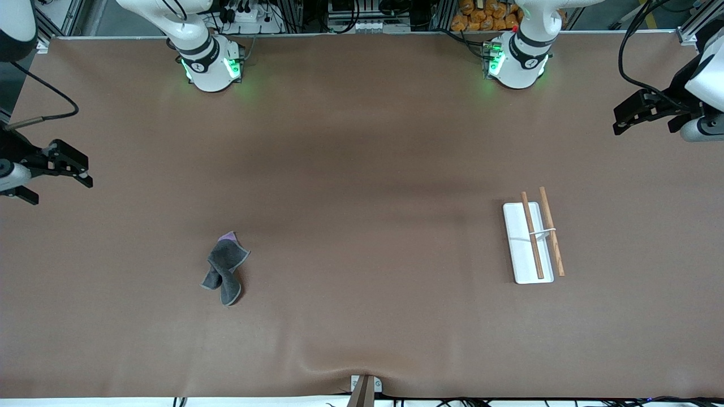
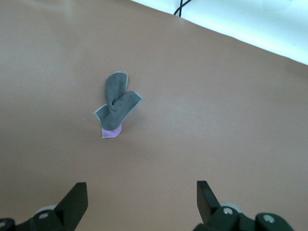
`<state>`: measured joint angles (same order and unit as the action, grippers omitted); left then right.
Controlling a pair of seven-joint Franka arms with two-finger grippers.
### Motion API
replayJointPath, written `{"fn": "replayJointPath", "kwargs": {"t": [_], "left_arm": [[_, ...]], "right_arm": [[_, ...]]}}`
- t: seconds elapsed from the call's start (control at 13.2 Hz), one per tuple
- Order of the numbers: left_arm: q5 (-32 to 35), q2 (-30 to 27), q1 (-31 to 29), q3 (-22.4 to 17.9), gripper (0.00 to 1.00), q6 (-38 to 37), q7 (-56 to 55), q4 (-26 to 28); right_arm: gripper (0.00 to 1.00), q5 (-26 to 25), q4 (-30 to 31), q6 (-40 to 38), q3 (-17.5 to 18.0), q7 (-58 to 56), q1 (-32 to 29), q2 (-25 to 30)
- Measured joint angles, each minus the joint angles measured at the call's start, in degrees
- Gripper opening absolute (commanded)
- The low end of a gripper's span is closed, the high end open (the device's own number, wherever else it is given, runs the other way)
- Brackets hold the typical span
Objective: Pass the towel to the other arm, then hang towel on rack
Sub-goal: 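Move the right gripper toward the grey towel on the table, then lower the right gripper and grasp the grey towel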
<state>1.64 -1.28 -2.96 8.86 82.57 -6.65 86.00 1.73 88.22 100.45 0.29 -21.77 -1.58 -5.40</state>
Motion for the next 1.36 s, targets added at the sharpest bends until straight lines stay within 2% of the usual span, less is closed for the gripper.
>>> {"fn": "replayJointPath", "kwargs": {"t": [0.3, 1.36], "left_arm": [[-0.01, 0.0, 0.07, 0.15, 1.0, -0.11, 0.05, 0.11], [-0.01, 0.01, 0.08, 0.32, 1.0, -0.27, 0.05, 1.05]], "right_arm": [[1.0, -0.03, -0.01, 3.13, -0.17, -0.1, 0.0, -6.55], [1.0, 1.22, -0.12, 14.52, 0.03, -0.66, 1.98, -19.25]]}}
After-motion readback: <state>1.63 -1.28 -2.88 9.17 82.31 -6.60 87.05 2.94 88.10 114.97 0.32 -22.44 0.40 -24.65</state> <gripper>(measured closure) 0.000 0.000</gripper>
